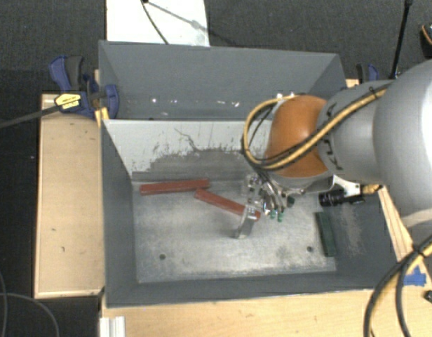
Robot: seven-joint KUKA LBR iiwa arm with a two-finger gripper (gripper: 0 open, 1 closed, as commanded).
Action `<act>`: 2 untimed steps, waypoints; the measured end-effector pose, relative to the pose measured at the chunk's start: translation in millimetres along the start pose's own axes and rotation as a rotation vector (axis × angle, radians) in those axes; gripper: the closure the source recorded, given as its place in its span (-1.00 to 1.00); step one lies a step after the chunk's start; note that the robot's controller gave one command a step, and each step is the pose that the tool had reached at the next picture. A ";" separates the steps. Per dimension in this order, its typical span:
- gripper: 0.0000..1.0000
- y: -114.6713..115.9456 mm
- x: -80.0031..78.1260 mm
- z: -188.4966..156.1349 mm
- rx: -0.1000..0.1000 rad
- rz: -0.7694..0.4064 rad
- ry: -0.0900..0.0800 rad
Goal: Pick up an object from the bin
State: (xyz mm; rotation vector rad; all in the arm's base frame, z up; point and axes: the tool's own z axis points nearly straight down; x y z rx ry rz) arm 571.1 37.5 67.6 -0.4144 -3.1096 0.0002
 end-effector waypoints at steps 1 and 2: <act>1.00 0.6 -1.2 -3.2 -0.002 -0.001 -0.005; 1.00 24.8 4.3 -3.2 -0.002 -0.231 -0.010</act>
Offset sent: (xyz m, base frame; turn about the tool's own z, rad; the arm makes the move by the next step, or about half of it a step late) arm 0.0000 0.0000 0.0000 0.0000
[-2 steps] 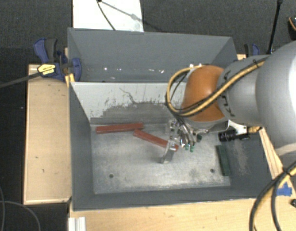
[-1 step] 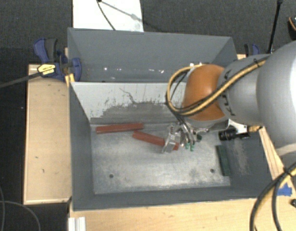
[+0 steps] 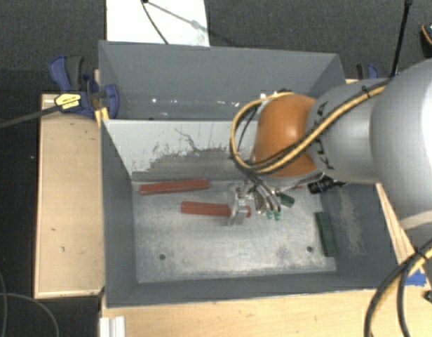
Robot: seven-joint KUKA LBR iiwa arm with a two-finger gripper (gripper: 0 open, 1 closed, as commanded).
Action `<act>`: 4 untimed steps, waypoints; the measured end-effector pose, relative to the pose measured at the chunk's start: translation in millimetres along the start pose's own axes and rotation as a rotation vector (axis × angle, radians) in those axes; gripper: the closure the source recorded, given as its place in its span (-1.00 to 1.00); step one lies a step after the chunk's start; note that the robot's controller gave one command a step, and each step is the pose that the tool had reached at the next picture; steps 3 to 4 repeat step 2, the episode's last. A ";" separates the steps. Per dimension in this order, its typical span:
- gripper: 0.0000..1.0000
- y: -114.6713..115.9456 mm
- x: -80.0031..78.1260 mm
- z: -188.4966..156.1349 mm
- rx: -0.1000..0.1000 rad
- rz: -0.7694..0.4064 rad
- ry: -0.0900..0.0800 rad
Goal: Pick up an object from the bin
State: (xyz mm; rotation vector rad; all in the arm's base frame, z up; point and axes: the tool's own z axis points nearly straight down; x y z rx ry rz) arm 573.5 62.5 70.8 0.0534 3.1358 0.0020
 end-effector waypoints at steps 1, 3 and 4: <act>1.00 33.2 -19.0 -144.0 -0.001 -0.353 -0.005; 1.00 -4.8 45.2 -137.3 0.000 -0.631 0.007; 1.00 -4.8 45.2 -137.3 0.000 -0.631 0.007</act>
Offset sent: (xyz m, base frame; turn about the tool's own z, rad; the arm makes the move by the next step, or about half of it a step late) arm 0.0171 0.0313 0.1401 -0.3522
